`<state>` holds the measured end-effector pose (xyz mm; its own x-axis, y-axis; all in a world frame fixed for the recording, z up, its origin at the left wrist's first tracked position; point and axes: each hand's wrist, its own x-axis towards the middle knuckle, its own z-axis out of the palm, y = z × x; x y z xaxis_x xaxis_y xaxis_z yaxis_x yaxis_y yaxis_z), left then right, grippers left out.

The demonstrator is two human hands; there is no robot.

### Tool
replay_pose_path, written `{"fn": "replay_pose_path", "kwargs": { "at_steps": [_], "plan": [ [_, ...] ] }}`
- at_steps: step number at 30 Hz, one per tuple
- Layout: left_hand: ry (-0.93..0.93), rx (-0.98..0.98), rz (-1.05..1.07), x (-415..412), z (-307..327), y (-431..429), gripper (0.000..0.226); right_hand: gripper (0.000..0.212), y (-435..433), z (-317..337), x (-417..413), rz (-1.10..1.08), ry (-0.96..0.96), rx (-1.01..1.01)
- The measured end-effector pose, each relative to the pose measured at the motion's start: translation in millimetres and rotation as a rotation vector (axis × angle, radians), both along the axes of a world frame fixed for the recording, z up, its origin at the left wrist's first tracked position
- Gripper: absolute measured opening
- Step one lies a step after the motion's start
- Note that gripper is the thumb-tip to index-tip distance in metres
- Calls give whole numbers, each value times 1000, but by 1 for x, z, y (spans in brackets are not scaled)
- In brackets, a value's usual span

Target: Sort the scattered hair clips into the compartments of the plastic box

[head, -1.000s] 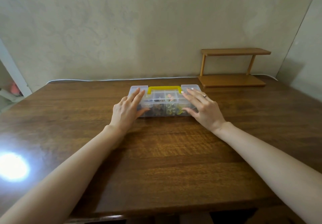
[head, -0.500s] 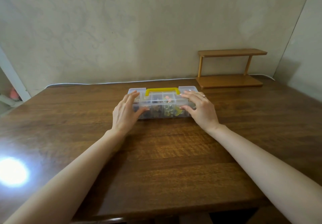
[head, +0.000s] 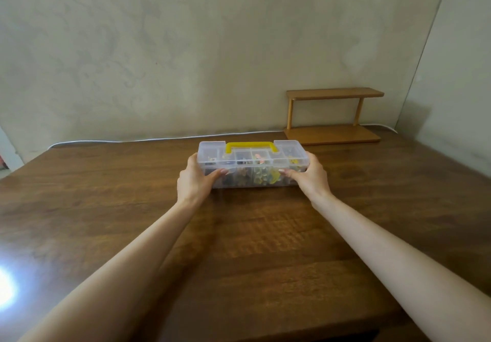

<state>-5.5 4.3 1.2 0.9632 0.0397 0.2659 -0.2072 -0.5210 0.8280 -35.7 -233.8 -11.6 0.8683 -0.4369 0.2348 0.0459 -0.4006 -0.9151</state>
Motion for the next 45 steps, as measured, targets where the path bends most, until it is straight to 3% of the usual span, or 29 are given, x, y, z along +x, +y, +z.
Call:
{"fn": "replay_pose_path", "kwargs": {
  "at_steps": [17,24,29,34,38,41,45],
  "plan": [
    [102,-100,-333,102,18,-202,62,64,-196,28,71,-256,4,241],
    [183,-168,-304,151,12,-245,66,52,-238,23,122,-272,54,117],
    [146,-177,-321,175,1,-260,66,64,-246,23,147,-390,116,-56],
    [246,-73,-263,184,4,-275,79,79,-245,25,154,-268,128,120],
    [303,-116,-347,185,8,-277,88,73,-238,24,152,-132,183,177],
    [304,-204,-390,185,7,-267,72,63,-232,22,148,-90,170,153],
    [256,-172,-396,165,12,-253,60,60,-222,26,135,-84,161,106]
  ]
}}
